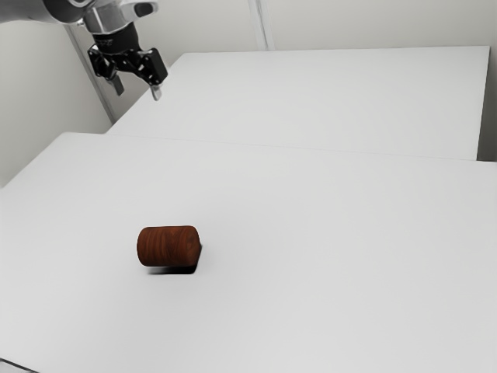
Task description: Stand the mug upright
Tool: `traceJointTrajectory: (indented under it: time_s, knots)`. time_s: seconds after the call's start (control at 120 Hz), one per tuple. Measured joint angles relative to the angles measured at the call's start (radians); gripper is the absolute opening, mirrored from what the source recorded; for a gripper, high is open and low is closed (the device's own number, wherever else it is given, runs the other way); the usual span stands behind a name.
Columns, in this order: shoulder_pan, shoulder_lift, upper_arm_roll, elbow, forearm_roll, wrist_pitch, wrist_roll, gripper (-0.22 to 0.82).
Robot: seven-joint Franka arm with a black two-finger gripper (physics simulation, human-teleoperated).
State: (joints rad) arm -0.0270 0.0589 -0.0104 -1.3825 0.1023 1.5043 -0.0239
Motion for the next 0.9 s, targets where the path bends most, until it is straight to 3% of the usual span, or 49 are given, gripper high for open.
traceJointTrajectory:
  time_s: [0.283,0.408,0.708,0.9]
  knots:
    - [-0.021,0.022,0.033,-0.009,-0.058,0.006,-0.005,0.6]
    - [-0.043,0.018,0.184,-0.119,-0.194,0.045,0.013,0.6]
    - [0.055,-0.03,0.515,-0.444,-0.561,0.141,0.185,0.6]
    - [0.101,-0.025,0.619,-0.612,-0.784,0.2,0.379,0.6]
